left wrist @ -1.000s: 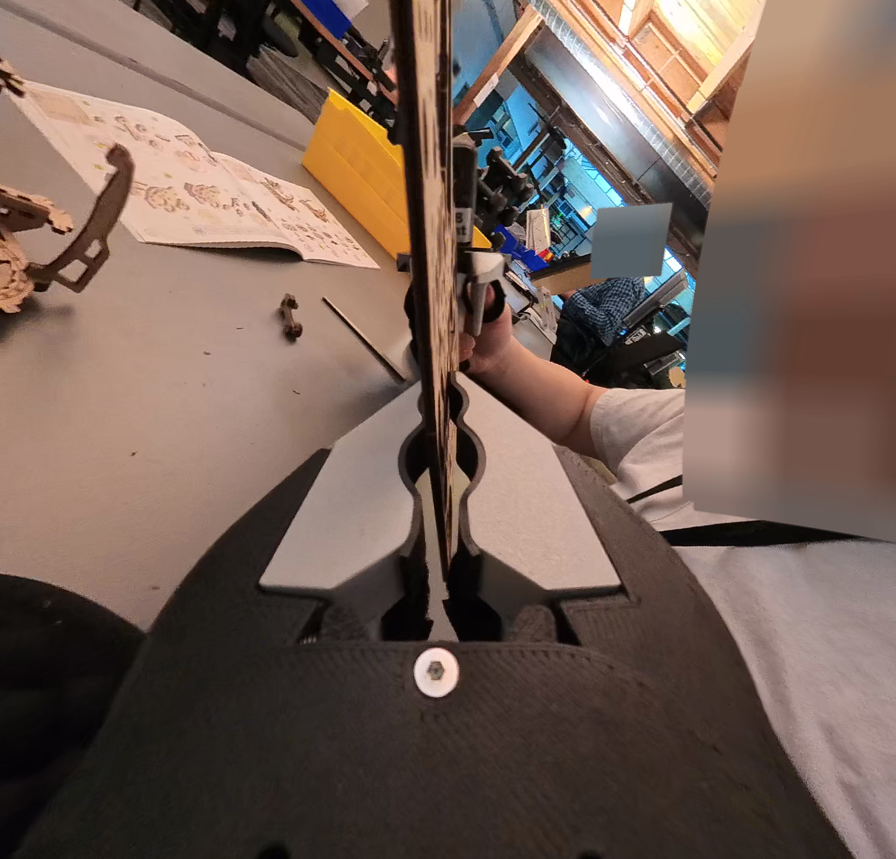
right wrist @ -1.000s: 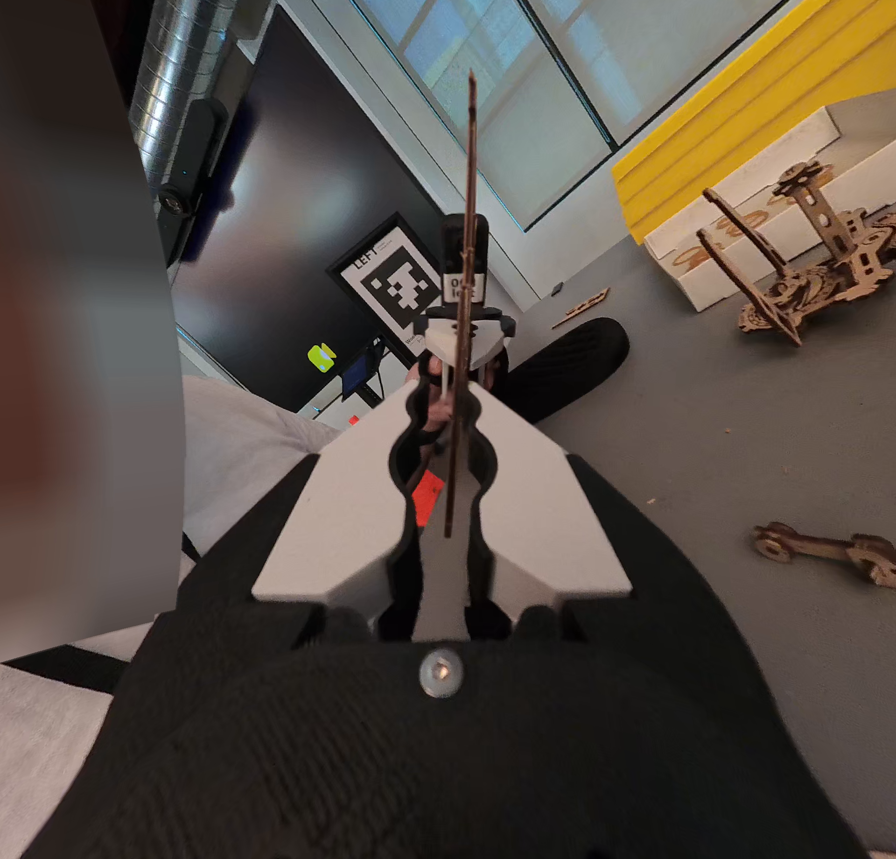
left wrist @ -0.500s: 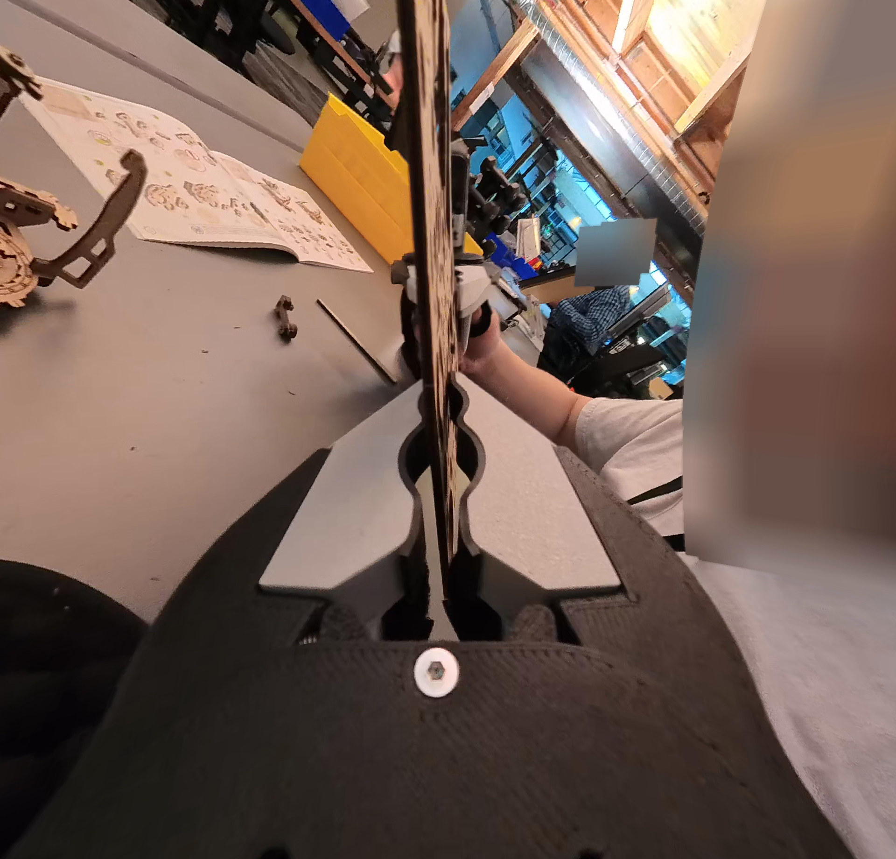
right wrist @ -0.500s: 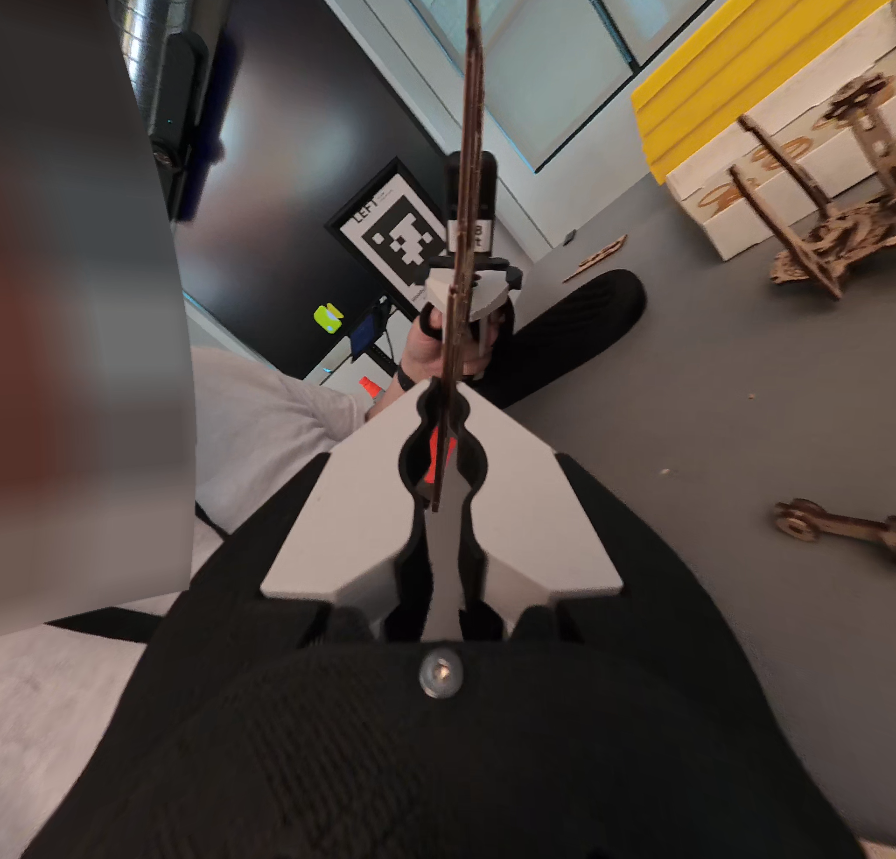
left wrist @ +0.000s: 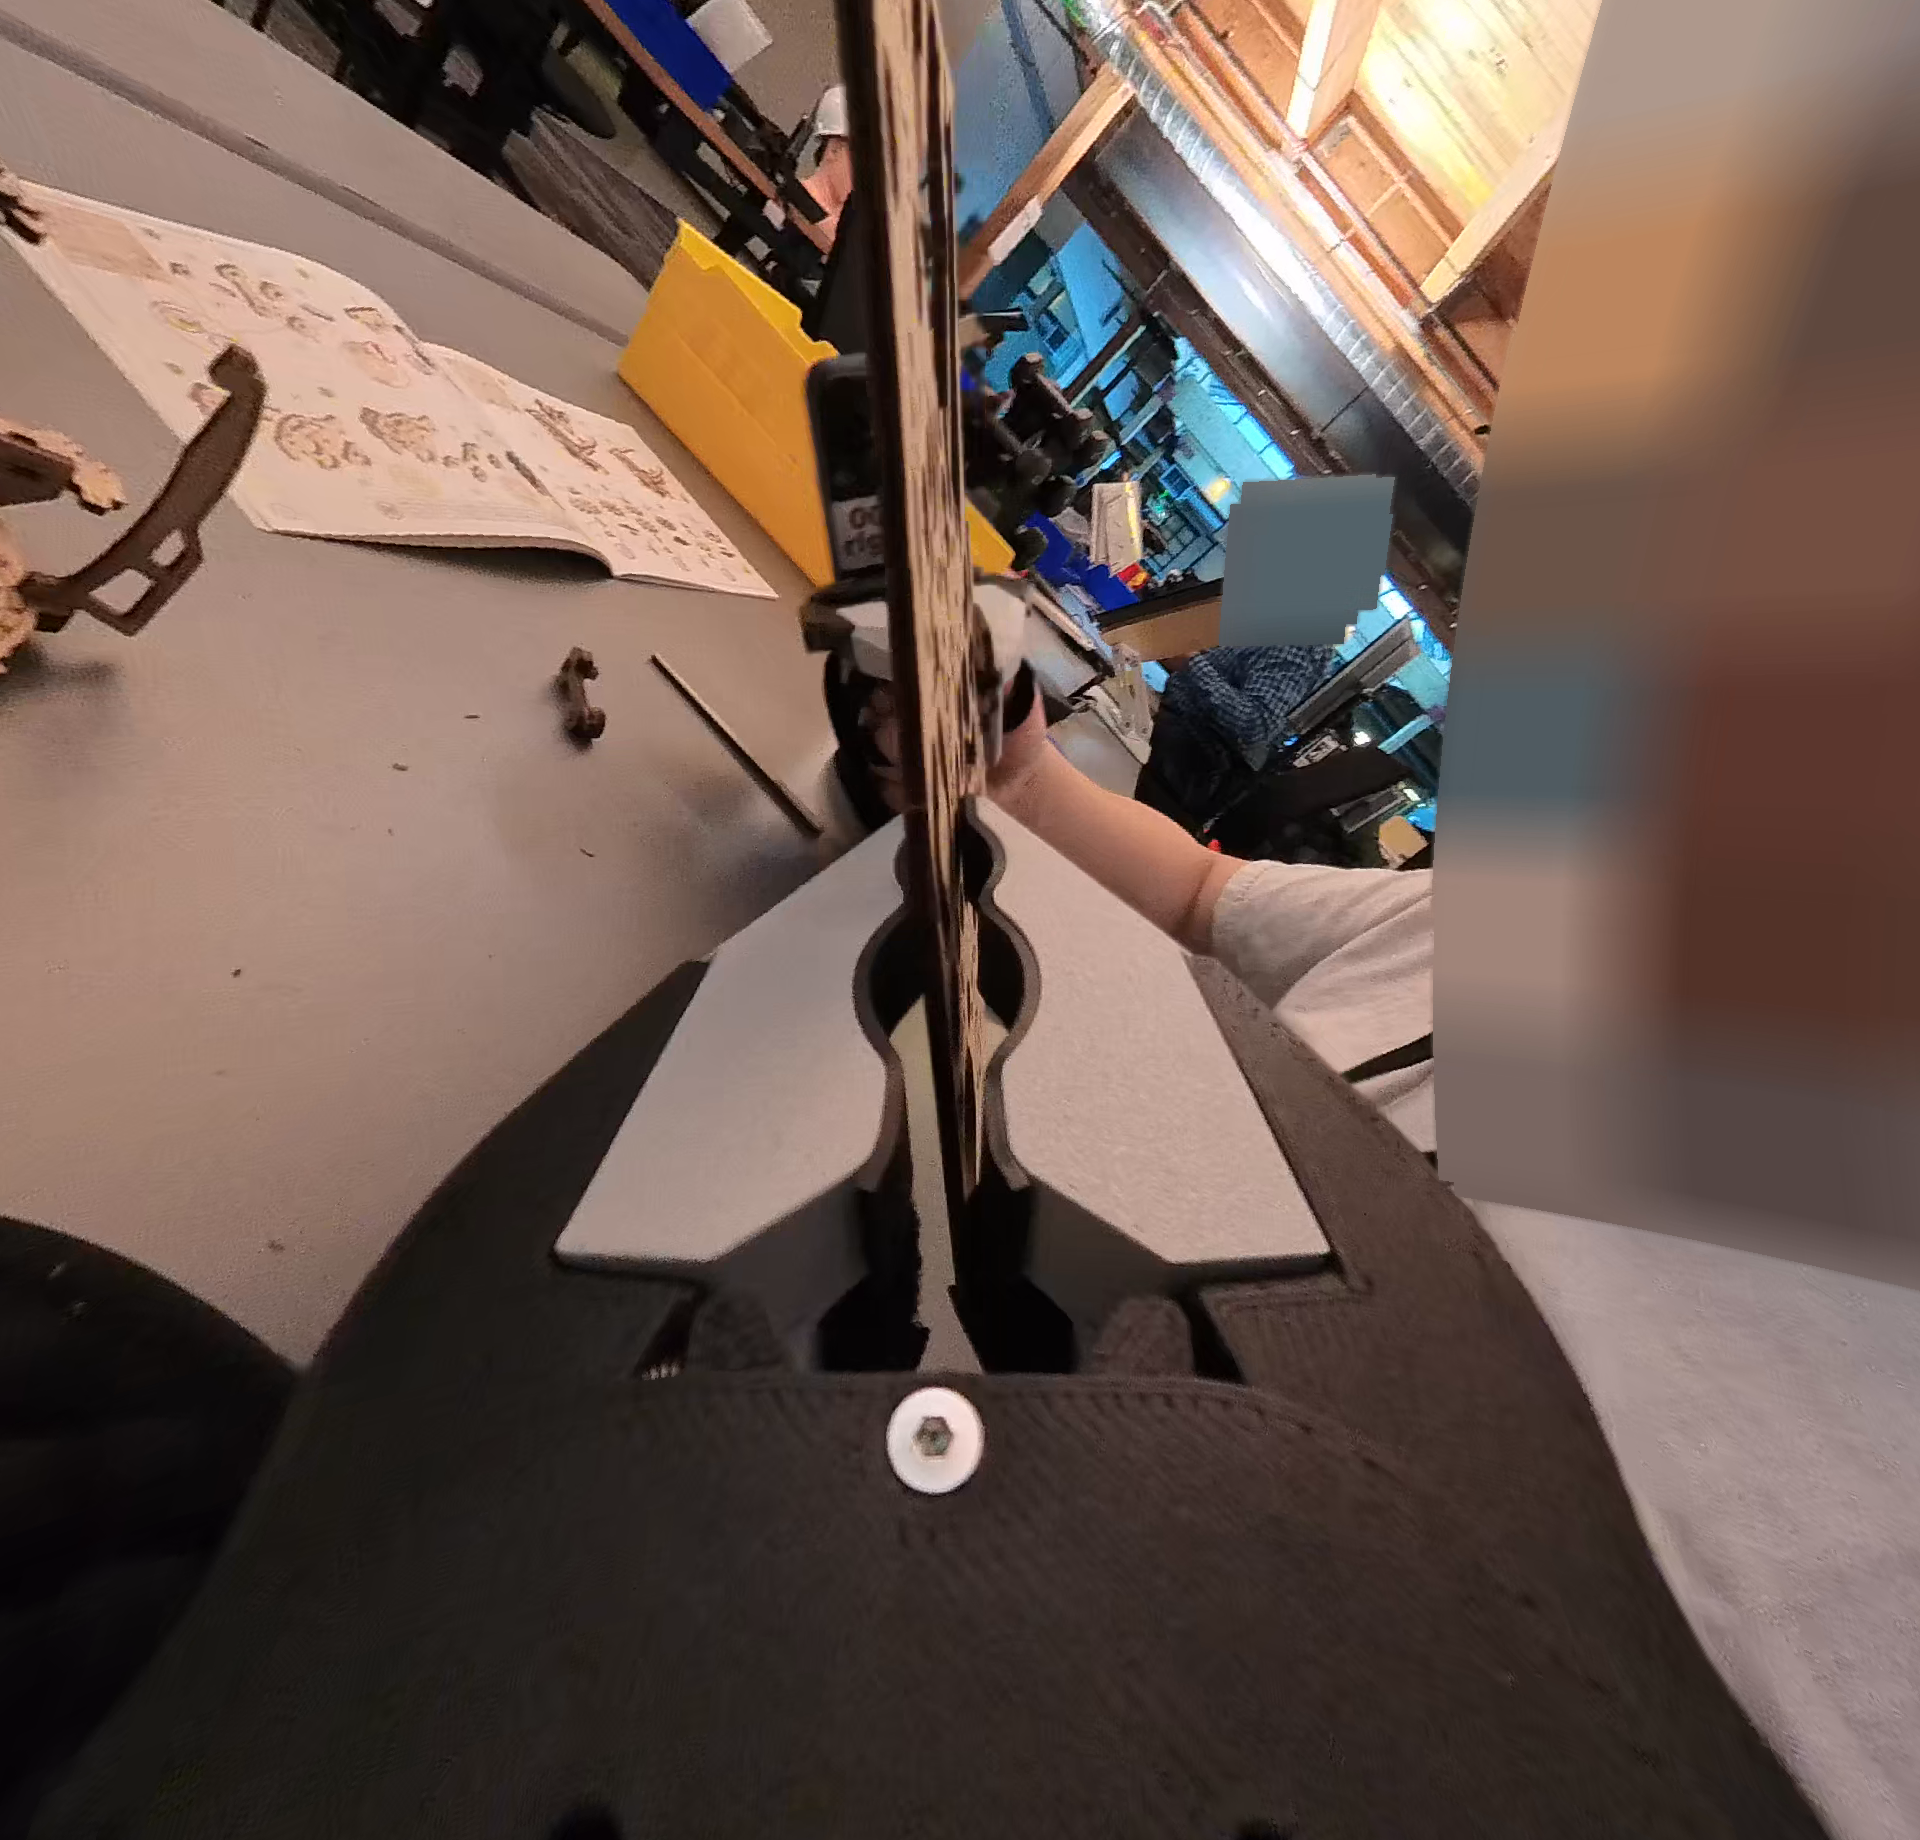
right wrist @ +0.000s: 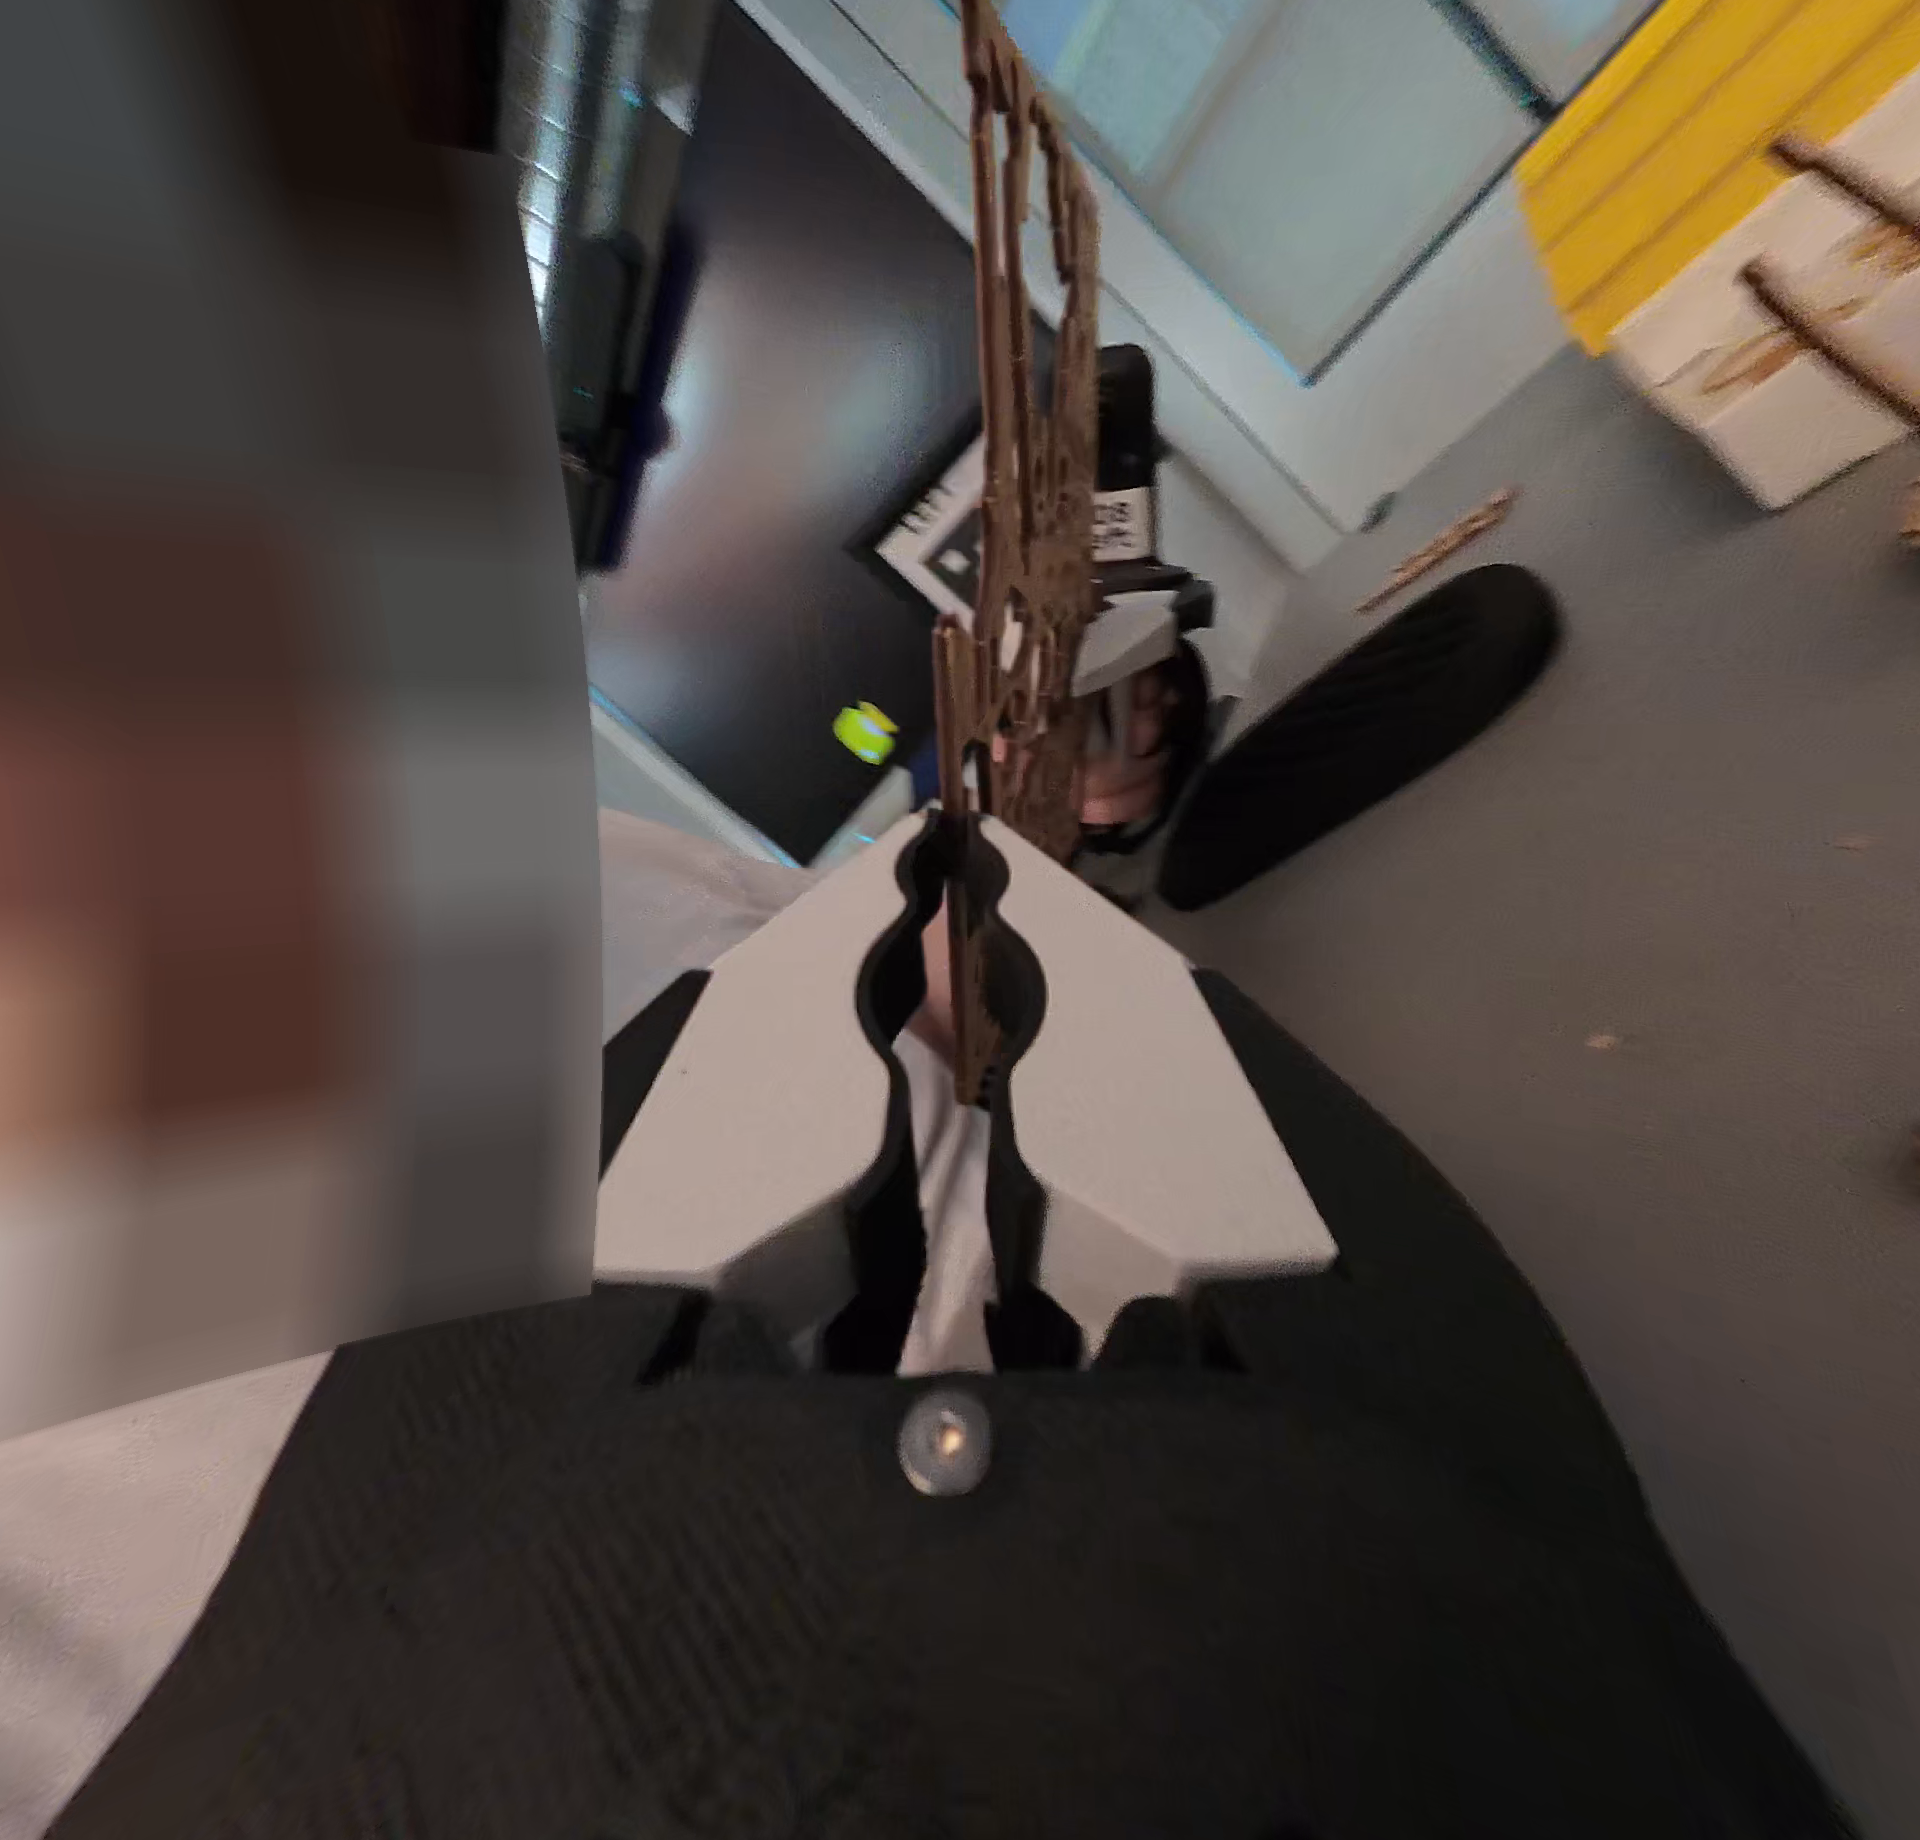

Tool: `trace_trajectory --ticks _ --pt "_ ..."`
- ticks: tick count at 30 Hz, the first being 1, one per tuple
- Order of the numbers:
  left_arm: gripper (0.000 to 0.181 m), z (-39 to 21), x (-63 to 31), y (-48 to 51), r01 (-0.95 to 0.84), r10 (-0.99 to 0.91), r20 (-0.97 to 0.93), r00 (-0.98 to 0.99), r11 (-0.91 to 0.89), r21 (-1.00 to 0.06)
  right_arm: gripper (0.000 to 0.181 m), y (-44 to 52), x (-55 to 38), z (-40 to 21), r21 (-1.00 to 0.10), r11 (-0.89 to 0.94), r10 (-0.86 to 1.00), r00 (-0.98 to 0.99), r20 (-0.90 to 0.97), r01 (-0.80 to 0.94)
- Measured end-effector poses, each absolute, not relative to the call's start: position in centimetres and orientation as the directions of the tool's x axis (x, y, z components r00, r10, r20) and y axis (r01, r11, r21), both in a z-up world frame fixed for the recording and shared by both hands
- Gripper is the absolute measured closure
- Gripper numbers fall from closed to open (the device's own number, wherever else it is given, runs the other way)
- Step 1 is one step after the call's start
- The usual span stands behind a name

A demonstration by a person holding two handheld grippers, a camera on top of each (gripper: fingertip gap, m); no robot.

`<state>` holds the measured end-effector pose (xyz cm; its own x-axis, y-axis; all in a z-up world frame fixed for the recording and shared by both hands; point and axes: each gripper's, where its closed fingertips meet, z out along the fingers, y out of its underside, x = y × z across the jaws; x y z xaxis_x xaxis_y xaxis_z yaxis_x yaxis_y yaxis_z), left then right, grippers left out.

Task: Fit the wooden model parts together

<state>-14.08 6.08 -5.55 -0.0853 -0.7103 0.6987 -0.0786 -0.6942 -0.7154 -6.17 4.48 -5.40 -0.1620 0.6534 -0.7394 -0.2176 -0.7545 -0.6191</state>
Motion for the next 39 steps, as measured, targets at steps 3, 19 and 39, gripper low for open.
trace_trajectory --ticks 3,19,39 --pt "0.181 -5.6 -14.1 6.0 -0.079 -0.710 0.701 -0.072 -0.696 -0.714 0.181 4.3 -6.3 -5.5 -0.698 -0.689 0.722 -0.092 -0.686 -0.197" --pt "0.181 -6.1 -15.8 6.6 -0.095 -0.758 0.646 0.089 -0.652 -0.752 0.151 6.1 -6.6 -7.3 -0.884 -0.457 0.836 0.293 -0.464 -0.096" --pt "0.181 -5.0 -15.6 5.0 -0.089 -0.734 0.677 -0.051 -0.672 -0.735 0.153 4.5 -6.9 -6.4 -0.735 -0.664 0.740 0.017 -0.672 -0.140"
